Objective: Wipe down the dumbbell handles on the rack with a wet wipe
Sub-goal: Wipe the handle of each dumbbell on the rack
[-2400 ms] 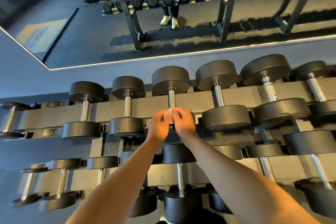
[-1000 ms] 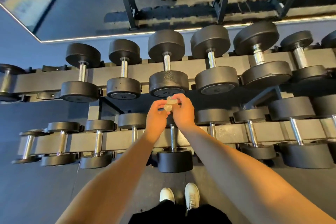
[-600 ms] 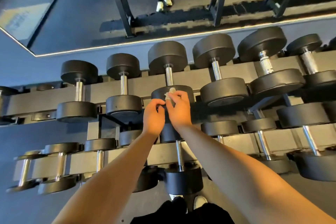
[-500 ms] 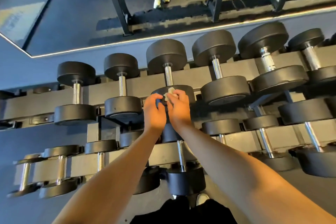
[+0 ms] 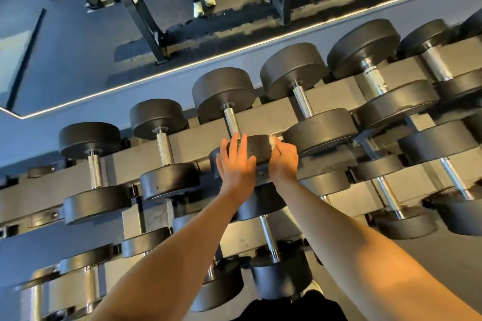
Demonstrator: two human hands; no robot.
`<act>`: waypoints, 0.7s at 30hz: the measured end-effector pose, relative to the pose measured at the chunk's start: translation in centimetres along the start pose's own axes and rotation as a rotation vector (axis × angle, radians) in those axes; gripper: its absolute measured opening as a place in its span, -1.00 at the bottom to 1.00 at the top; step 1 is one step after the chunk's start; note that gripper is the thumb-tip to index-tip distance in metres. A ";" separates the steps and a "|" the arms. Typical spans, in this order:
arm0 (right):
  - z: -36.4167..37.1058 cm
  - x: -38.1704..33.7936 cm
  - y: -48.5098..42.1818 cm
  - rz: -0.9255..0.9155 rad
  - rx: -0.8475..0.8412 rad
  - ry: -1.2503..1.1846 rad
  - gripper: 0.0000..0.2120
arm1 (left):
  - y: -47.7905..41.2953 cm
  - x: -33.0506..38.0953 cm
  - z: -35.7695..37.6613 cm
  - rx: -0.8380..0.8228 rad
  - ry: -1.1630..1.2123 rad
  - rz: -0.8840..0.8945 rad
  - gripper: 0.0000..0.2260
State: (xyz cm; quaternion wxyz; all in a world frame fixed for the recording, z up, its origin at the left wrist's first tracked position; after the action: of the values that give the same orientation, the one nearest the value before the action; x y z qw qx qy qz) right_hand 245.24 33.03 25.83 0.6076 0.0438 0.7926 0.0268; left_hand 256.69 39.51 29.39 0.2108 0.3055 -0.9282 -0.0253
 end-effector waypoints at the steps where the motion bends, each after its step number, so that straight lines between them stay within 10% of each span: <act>1: -0.1 0.4 -0.2 0.052 -0.015 0.018 -0.66 | 0.1 0.1 0.0 -0.012 0.003 -0.012 -0.48; 16: -0.3 -2.6 4.4 -0.354 -0.247 0.281 -0.62 | -0.5 -1.0 -0.5 -0.107 0.059 0.054 -0.47; 21: -1.4 -2.1 3.4 -0.050 -0.069 0.254 -0.60 | 0.9 -1.8 -1.2 -0.153 0.261 0.102 -0.42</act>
State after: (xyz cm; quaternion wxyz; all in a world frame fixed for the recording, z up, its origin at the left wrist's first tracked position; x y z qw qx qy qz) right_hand 244.50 36.19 28.54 0.5040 -0.0007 0.8626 0.0445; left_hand 257.96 41.40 29.93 0.3534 0.2415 -0.9026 -0.0451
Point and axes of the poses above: each hand's wrist, its own y-axis away from the middle knuckle, its own z-axis out of the palm, x = y × z, the point moved 3 cm from there along -y, towards the middle knuckle, and after that the axes turned 15 degrees about -z, right-handed, at the moved point
